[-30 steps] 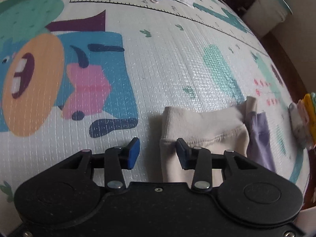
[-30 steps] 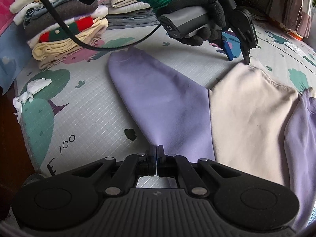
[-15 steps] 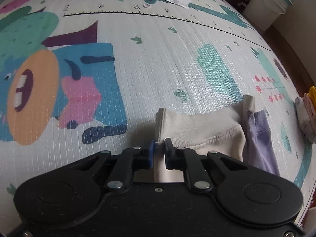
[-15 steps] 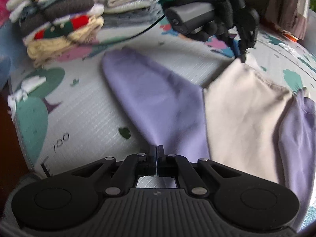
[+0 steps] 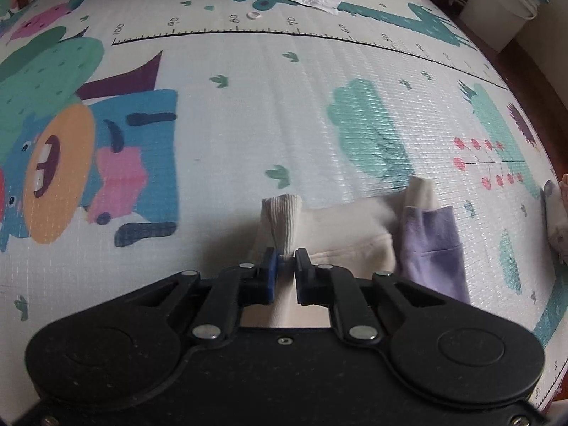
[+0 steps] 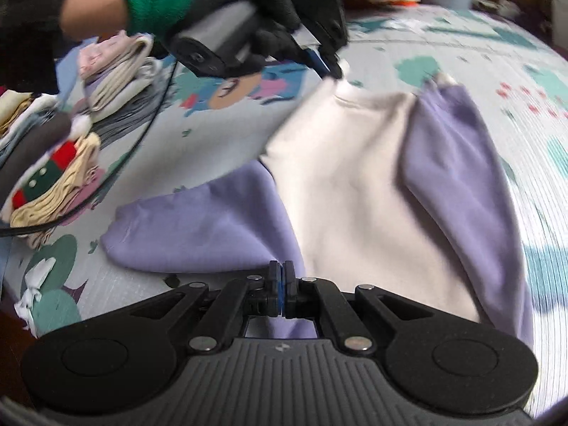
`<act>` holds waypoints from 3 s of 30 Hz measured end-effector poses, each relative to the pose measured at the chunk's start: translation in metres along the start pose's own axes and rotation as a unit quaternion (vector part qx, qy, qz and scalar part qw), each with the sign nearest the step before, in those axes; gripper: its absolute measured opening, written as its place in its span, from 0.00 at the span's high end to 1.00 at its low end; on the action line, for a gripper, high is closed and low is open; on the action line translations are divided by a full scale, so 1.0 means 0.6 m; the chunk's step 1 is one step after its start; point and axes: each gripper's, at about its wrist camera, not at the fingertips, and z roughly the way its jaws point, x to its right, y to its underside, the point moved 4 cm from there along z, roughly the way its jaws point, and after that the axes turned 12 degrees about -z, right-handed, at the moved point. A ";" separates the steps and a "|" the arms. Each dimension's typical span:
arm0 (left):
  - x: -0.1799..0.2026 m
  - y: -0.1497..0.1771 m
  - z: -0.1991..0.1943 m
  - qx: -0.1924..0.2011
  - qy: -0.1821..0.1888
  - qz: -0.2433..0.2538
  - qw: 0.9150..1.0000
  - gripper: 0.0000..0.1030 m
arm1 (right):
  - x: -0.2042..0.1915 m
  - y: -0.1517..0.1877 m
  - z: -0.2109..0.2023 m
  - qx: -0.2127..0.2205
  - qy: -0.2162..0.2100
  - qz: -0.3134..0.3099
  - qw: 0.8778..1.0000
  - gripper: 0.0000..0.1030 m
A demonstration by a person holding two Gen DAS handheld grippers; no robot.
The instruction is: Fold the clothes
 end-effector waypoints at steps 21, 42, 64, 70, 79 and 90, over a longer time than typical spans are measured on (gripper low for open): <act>0.060 0.002 0.073 -0.011 -0.023 -0.009 1.000 0.91 | 0.084 0.079 -0.006 -0.020 0.000 0.171 0.985 0.98; 0.085 0.012 0.070 -0.006 0.017 -0.012 1.000 0.91 | 0.091 0.093 -0.014 -0.012 0.008 0.213 0.977 0.98; 0.005 -0.030 0.026 0.033 0.101 0.030 0.994 0.79 | 0.088 0.088 -0.003 -0.014 0.014 0.204 0.979 0.97; 0.064 0.014 0.053 0.020 0.094 0.129 0.987 0.79 | 0.086 0.083 0.001 -0.017 0.017 0.194 0.981 0.97; 0.026 0.000 0.047 0.048 0.082 0.084 0.992 0.78 | 0.092 0.087 0.001 -0.015 0.015 0.195 0.981 0.97; 0.052 0.029 0.060 0.033 0.053 0.147 0.987 0.73 | 0.095 0.088 0.003 -0.018 0.015 0.198 0.980 0.97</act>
